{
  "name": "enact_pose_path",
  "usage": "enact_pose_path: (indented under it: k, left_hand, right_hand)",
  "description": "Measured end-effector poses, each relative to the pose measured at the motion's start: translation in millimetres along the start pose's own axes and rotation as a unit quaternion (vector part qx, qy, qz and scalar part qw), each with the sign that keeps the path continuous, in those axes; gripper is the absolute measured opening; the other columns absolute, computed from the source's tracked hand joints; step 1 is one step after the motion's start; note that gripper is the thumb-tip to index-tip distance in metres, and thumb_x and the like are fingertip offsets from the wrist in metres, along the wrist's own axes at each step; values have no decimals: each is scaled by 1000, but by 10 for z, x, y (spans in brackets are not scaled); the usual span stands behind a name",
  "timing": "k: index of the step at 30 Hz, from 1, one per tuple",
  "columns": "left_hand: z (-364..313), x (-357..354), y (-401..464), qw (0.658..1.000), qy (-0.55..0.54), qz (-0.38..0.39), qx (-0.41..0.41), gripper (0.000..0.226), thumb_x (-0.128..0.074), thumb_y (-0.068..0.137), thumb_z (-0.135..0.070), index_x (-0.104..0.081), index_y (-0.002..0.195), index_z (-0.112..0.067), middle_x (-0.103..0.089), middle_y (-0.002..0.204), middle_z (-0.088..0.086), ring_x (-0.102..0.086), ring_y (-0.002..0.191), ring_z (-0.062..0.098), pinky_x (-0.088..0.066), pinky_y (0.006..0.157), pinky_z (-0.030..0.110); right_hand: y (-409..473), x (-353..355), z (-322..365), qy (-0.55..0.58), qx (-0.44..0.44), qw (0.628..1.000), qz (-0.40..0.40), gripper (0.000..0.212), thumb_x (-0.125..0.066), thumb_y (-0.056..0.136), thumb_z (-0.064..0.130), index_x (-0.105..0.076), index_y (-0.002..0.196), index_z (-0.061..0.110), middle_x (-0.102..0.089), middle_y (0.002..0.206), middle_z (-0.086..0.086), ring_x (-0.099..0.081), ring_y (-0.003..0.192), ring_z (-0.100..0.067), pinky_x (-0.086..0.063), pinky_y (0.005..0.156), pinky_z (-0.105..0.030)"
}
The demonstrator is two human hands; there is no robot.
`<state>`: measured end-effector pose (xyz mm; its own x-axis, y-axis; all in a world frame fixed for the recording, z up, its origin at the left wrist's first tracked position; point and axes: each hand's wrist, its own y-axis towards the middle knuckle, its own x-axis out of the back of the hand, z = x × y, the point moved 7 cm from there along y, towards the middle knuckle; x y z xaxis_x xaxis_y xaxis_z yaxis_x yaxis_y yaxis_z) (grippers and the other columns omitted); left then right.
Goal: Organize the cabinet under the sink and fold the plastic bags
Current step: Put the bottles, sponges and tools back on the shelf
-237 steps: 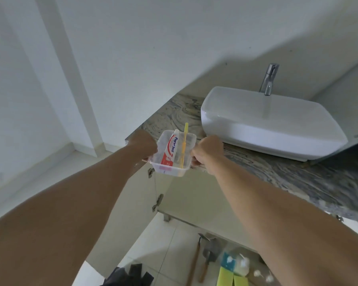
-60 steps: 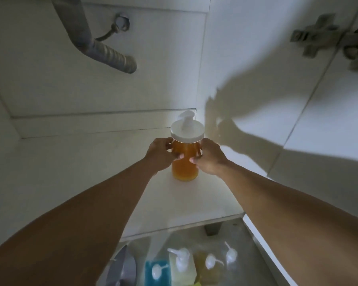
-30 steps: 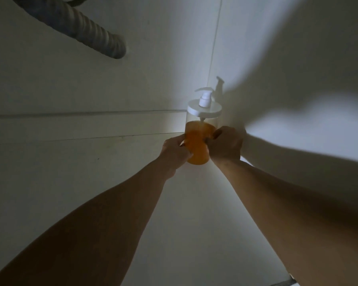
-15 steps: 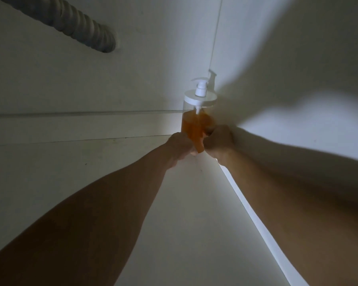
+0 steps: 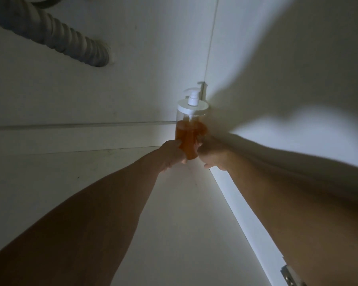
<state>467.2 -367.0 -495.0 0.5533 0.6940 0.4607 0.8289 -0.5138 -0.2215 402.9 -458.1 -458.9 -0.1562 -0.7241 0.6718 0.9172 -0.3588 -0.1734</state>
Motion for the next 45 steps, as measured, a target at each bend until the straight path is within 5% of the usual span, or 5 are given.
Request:
enact_pose_path:
  k: [7, 12, 17, 33, 45]
  left_hand:
    - [189, 106, -73, 999, 11, -52, 0, 28, -59, 83, 7, -62, 100, -15, -57, 101, 3, -55, 87, 17, -50, 84, 34]
    - [360, 171, -410, 999, 19, -32, 13, 34, -49, 93, 1, -58, 125, -3, -63, 120, 14, -63, 100, 24, -56, 90, 39]
    - [388, 220, -931, 999, 18, -24, 15, 35, -49, 94, 2, -57, 127, -3, -62, 125, 15, -63, 111, 28, -54, 92, 39]
    - [408, -84, -2991, 999, -17, 34, 37, 18, -68, 84, 0, -65, 101, -4, -69, 94, 17, -70, 83, 23, -58, 64, 27]
    - [1223, -690, -3675, 955, 264, 115, 75, 27, -74, 77, -9, -71, 102, -1, -71, 102, 14, -69, 92, 25, -59, 81, 35]
  right_hand:
    - [20, -108, -183, 57, -34, 997, -25, 40, -42, 100, 7, -45, 139, 9, -49, 137, -13, -52, 119, -30, -48, 99, -46]
    - [-179, -179, -298, 28, -40, 999, -19, 40, -47, 94, 0, -52, 134, 5, -54, 133, -19, -53, 95, -24, -53, 83, -40]
    - [-630, -148, -358, 17, -56, 998, -18, 40, -48, 92, 1, -53, 132, 4, -56, 131, -21, -59, 115, -37, -55, 89, -47]
    - [-2785, -301, -550, 101, -102, 988, 64, 4, -69, 84, -2, -70, 87, 1, -73, 92, -20, -73, 79, -31, -60, 72, -37]
    - [-3510, -775, -1338, -80, -112, 986, 94, 14, -77, 79, 7, -69, 91, 6, -73, 85, -14, -74, 76, -20, -62, 69, -35]
